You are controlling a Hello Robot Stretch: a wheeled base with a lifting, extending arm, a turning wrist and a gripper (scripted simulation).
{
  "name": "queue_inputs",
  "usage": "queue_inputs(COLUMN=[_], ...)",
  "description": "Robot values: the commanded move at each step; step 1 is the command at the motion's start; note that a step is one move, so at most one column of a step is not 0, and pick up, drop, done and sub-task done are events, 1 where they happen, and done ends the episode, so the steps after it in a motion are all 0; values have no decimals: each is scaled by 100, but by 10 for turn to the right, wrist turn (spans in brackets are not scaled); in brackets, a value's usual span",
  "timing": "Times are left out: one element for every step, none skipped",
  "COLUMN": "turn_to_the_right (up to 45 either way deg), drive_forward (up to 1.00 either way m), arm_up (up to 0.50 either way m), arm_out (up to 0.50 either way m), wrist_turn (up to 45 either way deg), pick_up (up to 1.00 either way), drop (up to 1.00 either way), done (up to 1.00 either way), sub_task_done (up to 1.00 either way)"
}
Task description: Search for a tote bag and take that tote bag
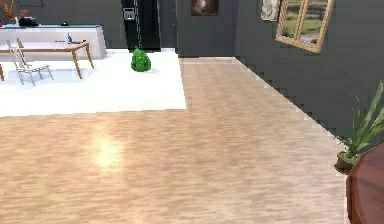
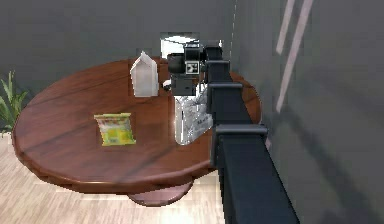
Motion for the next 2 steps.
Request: queue_inputs(turn_to_the_right=[0,0], drive_forward=[0,0], arm_up=[0,0], arm_out=[0,0], wrist_turn=[0,0], pick_up=[100,0], drop=[0,0], done=[0,100], sub_task_done=[0,0])
